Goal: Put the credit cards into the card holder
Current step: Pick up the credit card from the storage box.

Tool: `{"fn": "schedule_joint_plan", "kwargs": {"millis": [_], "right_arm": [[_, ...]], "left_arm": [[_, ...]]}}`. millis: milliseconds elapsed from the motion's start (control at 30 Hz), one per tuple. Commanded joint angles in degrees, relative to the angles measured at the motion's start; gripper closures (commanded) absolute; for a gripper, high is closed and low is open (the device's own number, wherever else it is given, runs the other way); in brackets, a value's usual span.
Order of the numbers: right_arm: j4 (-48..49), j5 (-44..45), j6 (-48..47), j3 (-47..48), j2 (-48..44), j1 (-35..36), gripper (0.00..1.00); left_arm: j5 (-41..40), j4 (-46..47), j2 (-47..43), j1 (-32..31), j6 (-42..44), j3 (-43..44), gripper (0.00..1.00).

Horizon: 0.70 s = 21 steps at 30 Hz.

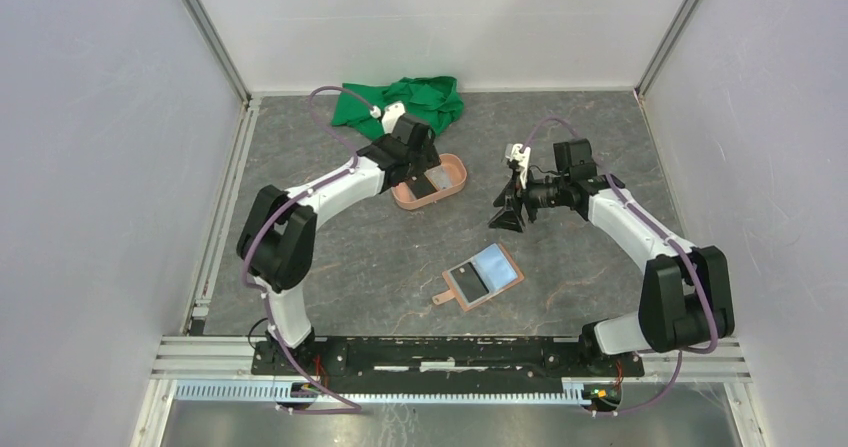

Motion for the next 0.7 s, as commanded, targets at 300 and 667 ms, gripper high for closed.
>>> {"fn": "schedule_joint_plan", "kwargs": {"millis": [300, 667], "right_arm": [[-1.0, 1.7, -1.0, 2.0, 4.7, -0.8, 0.32], [-2.8, 2.7, -2.4, 3.3, 6.9, -2.2, 0.33]], "left_arm": [[-9.8, -8.2, 6.0, -1.0, -7.3, 6.8, 0.29], [-10.9, -8.8, 8.7, -3.1, -7.8, 7.9, 0.27]]}}
